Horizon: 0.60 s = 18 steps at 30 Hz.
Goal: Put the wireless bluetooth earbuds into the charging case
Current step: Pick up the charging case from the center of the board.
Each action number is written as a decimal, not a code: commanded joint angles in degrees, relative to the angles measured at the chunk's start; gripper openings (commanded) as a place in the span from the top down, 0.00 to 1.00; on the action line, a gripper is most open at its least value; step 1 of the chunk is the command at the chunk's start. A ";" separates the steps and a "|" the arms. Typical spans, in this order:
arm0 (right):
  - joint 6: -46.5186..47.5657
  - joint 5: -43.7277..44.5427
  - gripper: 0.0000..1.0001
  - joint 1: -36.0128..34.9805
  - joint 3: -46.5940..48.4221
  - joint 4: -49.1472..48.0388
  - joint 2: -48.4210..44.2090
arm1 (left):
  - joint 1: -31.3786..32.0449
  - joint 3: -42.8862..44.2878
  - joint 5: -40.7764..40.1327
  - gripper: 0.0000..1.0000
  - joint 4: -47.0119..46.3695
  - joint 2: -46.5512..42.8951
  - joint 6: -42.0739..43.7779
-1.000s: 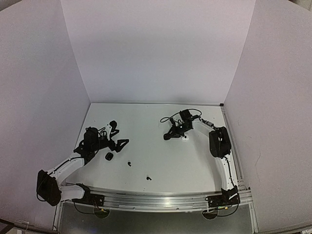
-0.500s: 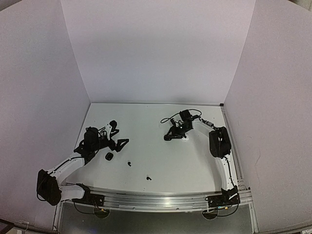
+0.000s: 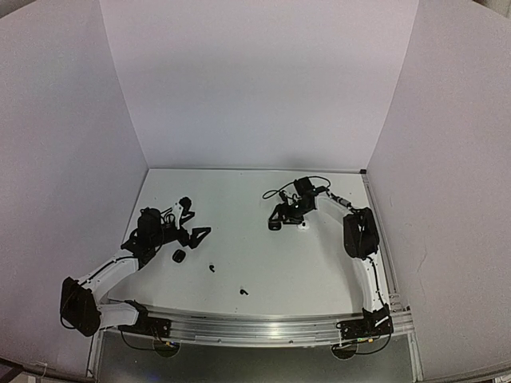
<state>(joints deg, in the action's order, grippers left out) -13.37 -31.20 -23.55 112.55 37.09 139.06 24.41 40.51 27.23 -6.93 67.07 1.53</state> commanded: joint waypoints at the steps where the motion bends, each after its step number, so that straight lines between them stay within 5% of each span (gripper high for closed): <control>1: 0.95 1.52 0.20 -0.26 4.08 1.39 -4.68 | -0.30 3.63 -2.35 0.01 4.24 1.07 2.04; 10: 6.49 3.55 0.18 -3.39 8.37 1.05 -13.85 | -1.58 13.59 -21.44 0.00 43.83 10.79 14.03; 18: 10.15 6.82 0.18 -5.97 5.04 0.49 -18.34 | -4.18 19.98 -28.82 0.00 55.75 22.71 12.30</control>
<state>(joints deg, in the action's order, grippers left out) -6.41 -26.51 -28.56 118.39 37.49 123.13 21.15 56.65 4.13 39.92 85.59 13.24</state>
